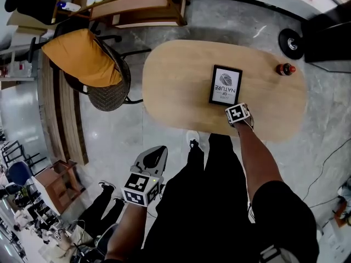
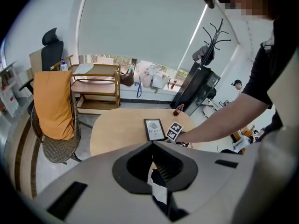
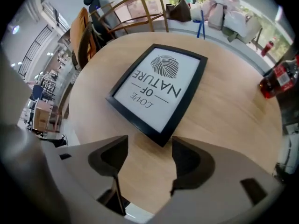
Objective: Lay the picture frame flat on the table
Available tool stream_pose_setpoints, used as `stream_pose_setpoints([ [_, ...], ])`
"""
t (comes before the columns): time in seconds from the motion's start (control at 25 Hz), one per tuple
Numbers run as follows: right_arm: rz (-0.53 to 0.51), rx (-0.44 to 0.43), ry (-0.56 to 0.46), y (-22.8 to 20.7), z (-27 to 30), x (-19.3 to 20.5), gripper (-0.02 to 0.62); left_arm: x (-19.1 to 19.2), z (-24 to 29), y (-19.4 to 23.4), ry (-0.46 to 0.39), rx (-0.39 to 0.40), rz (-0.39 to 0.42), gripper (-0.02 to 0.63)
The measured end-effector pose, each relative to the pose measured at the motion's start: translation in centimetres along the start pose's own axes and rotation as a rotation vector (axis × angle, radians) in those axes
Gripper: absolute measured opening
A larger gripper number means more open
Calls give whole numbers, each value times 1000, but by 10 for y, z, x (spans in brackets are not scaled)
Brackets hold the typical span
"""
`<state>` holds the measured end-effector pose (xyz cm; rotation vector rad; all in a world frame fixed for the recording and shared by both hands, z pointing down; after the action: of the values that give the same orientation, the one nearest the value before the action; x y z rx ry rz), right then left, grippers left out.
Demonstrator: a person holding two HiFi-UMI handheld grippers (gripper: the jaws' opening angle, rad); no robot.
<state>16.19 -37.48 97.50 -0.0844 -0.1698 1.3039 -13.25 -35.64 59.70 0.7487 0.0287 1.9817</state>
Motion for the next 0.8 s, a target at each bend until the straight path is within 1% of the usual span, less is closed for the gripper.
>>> stream_pose_setpoints([
  [0.08, -10, -5, -15, 2, -7, -4, 272, 2, -3, -2, -10, 9, 9, 5],
  [0.2, 53, 4, -40, 5, -31, 0, 272, -1, -14, -5, -42, 29, 27, 5],
  [0.28, 91, -27, -89, 15, -54, 0, 272, -6, -25, -8, -72, 52, 52, 5],
  [0.36, 111, 20, -96, 16, -83, 9, 272, -11, -36, -12, -102, 77, 82, 5],
  [0.4, 129, 14, -122, 21, -97, 10, 272, -12, -41, -14, -115, 90, 97, 5],
  [0.48, 179, -45, -224, 39, -132, 8, 272, -13, -52, -19, -139, 116, 126, 5],
  [0.6, 231, -138, -428, 75, -206, 1, 261, -10, -68, -22, -172, 153, 142, 5],
  [0.72, 243, -209, -623, 113, -289, 3, 168, -8, -77, -29, -202, 210, 163, 5],
  [0.76, 245, -228, -684, 126, -315, 6, 133, -7, -79, -34, -209, 230, 184, 5],
  [0.8, 251, -248, -741, 139, -339, 11, 81, -7, -82, -39, -215, 247, 211, 5],
])
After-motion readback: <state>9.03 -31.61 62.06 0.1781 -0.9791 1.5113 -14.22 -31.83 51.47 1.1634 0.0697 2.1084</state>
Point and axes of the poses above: the fingertips, and each gripper's own axes: z forward along the fingers, y to its left, x out of its underside, the point moved 5 cm from there along -z, backward along the fingers, and after that the axes turned 3 degrees about x, right-handed, at the moved point
